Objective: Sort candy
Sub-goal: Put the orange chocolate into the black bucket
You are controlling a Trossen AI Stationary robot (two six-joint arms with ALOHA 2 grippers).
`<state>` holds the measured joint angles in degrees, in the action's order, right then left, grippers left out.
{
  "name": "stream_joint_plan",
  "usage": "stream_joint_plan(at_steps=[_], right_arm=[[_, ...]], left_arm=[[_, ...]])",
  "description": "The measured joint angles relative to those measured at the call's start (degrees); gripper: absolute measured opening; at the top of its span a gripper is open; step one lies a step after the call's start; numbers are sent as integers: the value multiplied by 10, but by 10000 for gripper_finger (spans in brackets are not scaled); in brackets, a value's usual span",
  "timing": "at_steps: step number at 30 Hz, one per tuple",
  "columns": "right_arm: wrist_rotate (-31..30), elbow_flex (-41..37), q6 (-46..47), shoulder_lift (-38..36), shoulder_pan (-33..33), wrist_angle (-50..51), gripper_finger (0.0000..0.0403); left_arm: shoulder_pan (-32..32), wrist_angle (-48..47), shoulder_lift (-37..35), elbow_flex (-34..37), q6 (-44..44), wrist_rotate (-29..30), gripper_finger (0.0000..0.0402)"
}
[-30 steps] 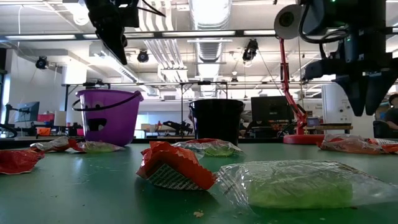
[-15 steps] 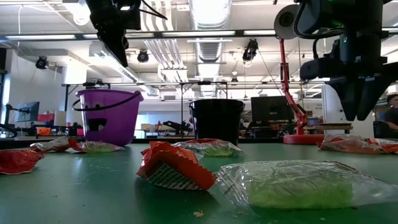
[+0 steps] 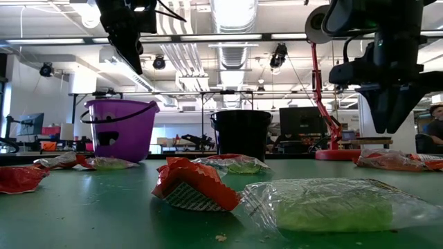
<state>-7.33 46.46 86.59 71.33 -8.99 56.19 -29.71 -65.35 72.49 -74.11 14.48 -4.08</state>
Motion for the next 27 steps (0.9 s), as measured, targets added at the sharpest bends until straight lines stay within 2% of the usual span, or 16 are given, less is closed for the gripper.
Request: stream_joint_plan(at_steps=[13,21,27], right_arm=[[59,-4,4,-7,3,1,82],[64,-4,-26,-7,2,-35,82],[43,-4,-62,0,5,-45,82]], left_arm=[[0,-1,0,0,11,0,98],[0,-1,0,0,16,0,98],[0,-1,0,0,16,0,98]])
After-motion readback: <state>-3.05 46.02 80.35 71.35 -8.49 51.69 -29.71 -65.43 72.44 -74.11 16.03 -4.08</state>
